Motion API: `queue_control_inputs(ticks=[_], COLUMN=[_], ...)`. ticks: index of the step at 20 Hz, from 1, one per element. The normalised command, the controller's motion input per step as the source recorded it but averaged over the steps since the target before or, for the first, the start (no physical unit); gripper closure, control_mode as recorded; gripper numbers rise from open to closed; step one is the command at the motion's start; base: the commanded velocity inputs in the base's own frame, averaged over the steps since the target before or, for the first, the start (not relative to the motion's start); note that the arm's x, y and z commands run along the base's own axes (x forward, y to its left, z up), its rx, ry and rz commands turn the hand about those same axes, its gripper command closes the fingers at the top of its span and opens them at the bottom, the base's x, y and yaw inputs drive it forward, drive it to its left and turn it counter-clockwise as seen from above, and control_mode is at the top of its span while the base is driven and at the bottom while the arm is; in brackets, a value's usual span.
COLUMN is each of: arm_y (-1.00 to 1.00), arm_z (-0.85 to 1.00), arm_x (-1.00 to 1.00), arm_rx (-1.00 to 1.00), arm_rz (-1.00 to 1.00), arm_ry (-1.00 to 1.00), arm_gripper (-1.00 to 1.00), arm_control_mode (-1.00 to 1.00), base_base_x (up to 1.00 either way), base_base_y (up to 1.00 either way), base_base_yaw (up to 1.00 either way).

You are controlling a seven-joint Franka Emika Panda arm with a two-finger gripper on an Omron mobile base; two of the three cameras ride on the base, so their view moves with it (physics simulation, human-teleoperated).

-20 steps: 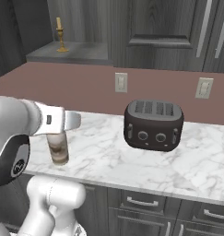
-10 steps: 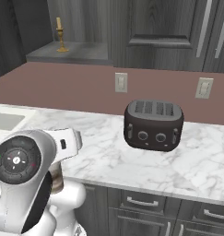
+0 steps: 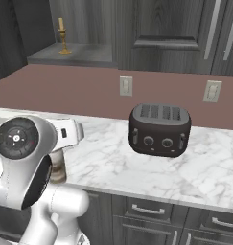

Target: Get the candle and the liquor from the cabinet and move them to the dining counter.

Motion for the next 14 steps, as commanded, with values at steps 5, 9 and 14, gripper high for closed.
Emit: queue_control_inputs(ticks=[5, 9, 14], arm_y=[0.05, 0.03, 0.0], arm_z=[0.2, 0.17, 0.12], arm_x=[0.47, 0.5, 0.38], arm_rx=[0.0, 0.0, 0.0], arm_rz=[-0.25, -0.33, -0.3], arm_ry=[0.01, 0.01, 0.02], arm_gripper=[1.0, 1.0, 1.0], arm_control_mode=[-1.0, -1.0, -1.0], base_base_x=[0.0, 0.0, 0.0], base_base_y=[0.0, 0.0, 0.0], base_base_yaw=[0.0, 0.0, 0.0])
